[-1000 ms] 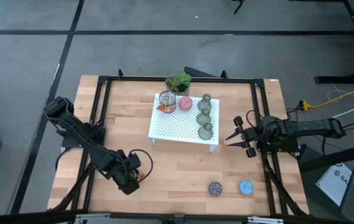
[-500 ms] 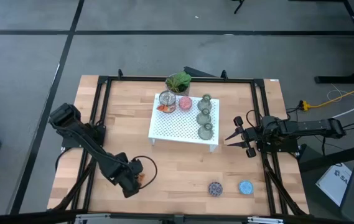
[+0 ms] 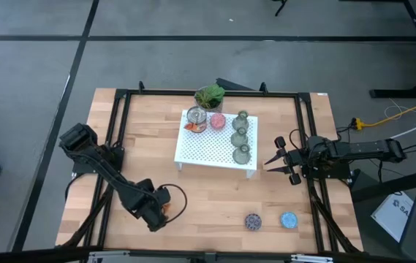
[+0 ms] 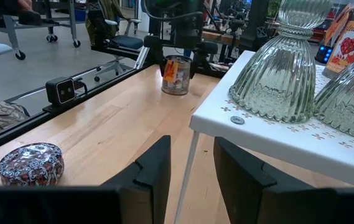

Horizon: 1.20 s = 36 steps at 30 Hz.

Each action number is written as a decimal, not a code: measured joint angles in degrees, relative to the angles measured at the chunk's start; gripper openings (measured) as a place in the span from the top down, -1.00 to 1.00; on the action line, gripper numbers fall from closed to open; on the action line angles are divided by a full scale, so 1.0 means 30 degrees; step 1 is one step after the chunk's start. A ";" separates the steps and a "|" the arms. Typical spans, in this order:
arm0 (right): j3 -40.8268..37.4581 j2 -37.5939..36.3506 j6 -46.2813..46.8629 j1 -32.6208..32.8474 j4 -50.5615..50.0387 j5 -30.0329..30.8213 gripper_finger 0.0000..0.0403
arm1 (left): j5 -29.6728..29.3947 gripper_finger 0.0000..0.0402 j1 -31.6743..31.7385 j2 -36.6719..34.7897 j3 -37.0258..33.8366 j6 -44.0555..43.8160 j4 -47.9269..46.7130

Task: Stock candles and vases on shelf
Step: Put the scented candle on the shelf

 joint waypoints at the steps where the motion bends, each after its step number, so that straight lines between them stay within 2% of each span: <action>1: -0.0004 0.0000 0.0000 -0.0003 0.0000 0.0003 0.38 | -0.0014 -0.88 0.0038 -0.0003 0.0000 -0.0038 0.0073; 4: 0.0000 0.0000 0.0000 -0.0003 0.0000 0.0003 0.38 | -0.0131 -0.77 0.0076 -0.0011 0.0000 0.0034 0.0224; 13: -0.0007 -0.0007 0.0000 -0.0002 0.0000 0.0003 0.38 | 0.0203 -0.76 0.0183 -0.0066 0.0078 -0.0221 0.0247; 23: -0.0007 -0.0004 0.0000 0.0000 0.0000 -0.0002 0.38 | 0.0015 -0.76 0.0961 -0.1616 0.0604 0.0307 0.0416; 28: 0.0000 -0.0004 0.0000 0.0001 0.0000 -0.0001 0.39 | 0.0010 -0.76 0.1700 -0.2031 0.1039 0.1608 0.0409; 36: 0.0000 -0.0004 0.0000 -0.0003 0.0000 0.0003 0.39 | 0.0407 -0.76 0.3231 -0.2080 0.2994 0.5417 0.0101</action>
